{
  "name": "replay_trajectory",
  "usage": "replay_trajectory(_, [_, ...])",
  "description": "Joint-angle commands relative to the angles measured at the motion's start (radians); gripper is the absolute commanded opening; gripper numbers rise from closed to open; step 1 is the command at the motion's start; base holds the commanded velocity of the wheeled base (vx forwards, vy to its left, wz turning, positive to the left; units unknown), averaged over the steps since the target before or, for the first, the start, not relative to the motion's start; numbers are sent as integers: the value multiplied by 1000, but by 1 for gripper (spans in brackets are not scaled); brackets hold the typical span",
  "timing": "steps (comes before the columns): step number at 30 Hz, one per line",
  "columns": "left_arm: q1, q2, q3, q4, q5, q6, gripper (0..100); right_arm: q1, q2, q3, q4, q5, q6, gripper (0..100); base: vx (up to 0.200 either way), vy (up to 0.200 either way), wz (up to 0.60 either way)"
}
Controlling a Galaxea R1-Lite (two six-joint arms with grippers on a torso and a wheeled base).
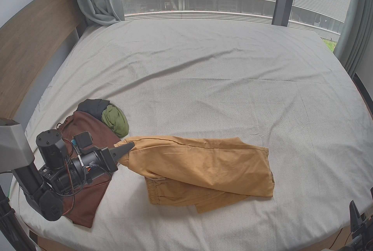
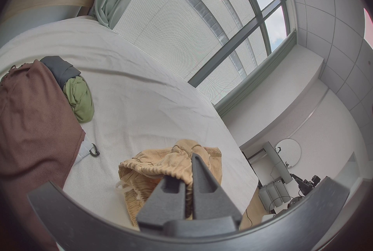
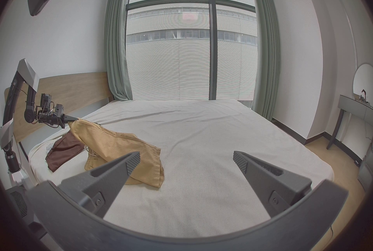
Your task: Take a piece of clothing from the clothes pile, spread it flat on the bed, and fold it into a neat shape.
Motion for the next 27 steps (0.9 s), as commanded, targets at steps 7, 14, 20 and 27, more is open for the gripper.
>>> replay_trajectory(7, [59,42,7,-1,1,101,0,0,-16,16,0,0,0,100,0,0,0])
replay_trajectory(14, [90,79,24,-1,1,189,0,0,-16,16,0,0,-3,100,0,0,0])
replay_trajectory(20, [105,111,37,1,1,258,0,-2,-16,16,0,3,-11,100,0,0,0])
replay_trajectory(27, [102,153,10,-1,2,273,0,-2,-16,16,0,3,-11,100,0,0,0])
